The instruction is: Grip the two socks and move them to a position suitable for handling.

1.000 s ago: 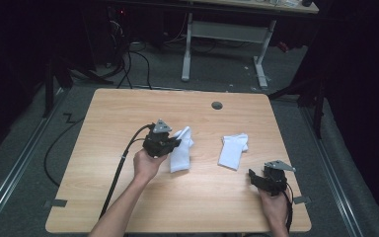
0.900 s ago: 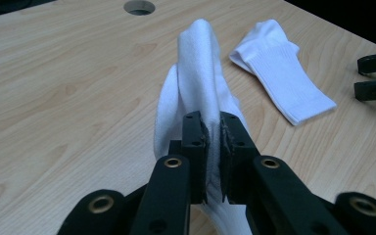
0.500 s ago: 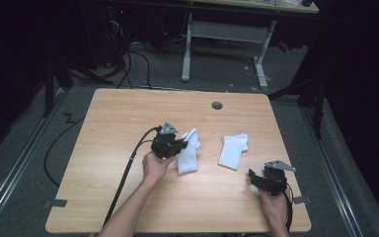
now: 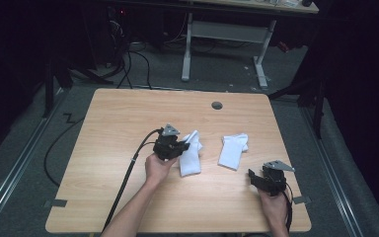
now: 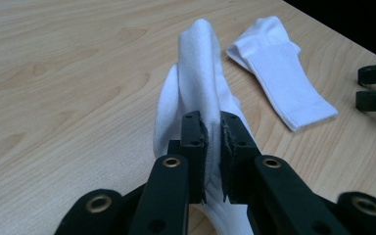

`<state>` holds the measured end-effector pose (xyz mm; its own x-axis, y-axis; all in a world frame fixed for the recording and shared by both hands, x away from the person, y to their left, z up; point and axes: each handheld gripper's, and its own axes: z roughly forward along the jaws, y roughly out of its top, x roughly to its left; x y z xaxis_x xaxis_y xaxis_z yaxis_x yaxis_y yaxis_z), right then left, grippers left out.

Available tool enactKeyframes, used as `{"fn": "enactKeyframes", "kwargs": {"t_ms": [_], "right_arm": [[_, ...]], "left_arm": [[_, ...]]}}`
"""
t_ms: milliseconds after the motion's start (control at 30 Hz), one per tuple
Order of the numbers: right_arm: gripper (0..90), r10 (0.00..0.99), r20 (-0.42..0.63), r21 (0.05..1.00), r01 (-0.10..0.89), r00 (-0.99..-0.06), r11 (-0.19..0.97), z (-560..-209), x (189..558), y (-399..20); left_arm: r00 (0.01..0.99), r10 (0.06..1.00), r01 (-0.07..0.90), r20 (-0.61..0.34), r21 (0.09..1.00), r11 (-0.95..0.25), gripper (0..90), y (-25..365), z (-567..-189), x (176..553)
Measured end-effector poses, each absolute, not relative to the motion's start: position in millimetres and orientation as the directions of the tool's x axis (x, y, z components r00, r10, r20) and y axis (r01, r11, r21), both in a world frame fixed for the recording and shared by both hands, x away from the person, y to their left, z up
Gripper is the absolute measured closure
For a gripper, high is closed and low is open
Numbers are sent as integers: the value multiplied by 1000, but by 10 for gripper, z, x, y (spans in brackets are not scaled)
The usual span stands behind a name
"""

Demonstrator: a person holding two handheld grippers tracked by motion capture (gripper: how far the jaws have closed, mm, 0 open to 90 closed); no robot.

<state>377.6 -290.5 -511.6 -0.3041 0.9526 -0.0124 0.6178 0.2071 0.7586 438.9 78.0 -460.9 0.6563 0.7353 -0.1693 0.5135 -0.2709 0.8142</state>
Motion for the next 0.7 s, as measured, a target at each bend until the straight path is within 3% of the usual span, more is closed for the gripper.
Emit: {"fn": "enactKeyframes", "kwargs": {"t_ms": [400,700], "right_arm": [[406,948,-11,760,614,-317,214,-5116,3778,-2904],[546,953,-7,766,611,-304,201,-5111,3778,-2915]], "left_arm": [[653,746,519,-135,796,-311,807,773,-4740,4364],[647,753,538,-120,772,-339,787,777,-4827,4373]]}}
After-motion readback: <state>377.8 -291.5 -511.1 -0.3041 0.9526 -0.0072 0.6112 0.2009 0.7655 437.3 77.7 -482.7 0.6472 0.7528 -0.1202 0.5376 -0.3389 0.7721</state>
